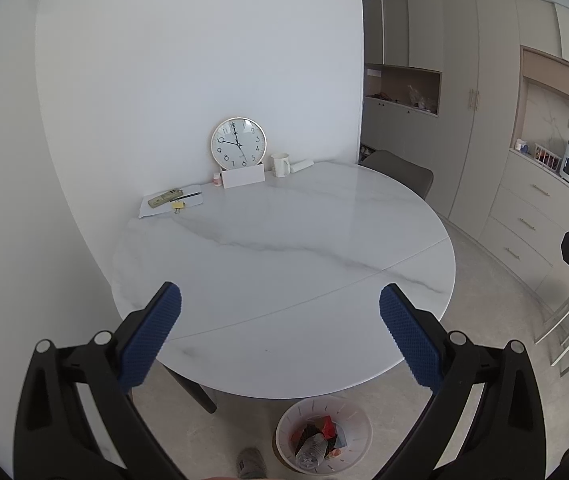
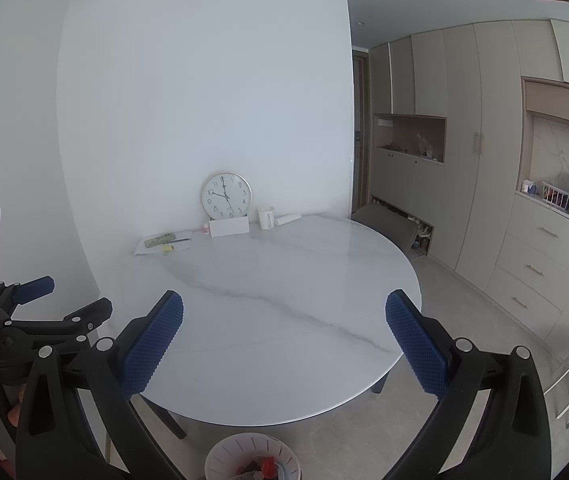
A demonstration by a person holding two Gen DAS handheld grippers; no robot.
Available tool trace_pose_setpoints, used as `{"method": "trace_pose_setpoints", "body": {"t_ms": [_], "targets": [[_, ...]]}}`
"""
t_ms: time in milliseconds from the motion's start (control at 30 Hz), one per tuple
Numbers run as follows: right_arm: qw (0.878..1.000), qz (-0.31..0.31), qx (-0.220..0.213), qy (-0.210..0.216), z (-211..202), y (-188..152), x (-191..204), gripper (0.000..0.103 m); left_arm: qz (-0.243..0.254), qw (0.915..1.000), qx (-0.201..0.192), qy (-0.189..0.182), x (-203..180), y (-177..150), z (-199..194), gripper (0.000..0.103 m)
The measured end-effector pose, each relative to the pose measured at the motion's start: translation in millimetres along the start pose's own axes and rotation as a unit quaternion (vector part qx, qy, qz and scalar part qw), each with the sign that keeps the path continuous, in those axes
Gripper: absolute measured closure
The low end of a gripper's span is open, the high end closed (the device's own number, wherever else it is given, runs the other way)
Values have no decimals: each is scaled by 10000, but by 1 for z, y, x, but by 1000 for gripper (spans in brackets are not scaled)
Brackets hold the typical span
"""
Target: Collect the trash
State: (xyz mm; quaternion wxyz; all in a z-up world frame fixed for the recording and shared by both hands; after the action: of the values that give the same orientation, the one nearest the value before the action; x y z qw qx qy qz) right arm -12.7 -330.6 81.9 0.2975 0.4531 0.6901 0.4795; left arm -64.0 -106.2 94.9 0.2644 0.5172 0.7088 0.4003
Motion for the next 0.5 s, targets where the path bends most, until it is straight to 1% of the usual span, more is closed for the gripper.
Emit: {"method": "trace_pose_setpoints", "body": {"t_ms": [500], "targets": [[10000, 81, 1, 34, 3, 0, -4, 2, 17, 10000, 18, -12, -2, -1, 6, 8]]}}
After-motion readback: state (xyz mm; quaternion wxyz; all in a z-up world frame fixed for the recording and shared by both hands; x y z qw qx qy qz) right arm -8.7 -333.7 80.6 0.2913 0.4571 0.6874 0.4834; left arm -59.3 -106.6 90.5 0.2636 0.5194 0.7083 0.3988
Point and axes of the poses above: each gripper's, at about its wrist camera, not at the fingertips, and z roughly the way its jaws point, x to its left, y to its top, the point moved 5 cm from there along z, roughly the way its jaws point, and after that the axes turned 1 degree about -x, right-handed, at the moved point
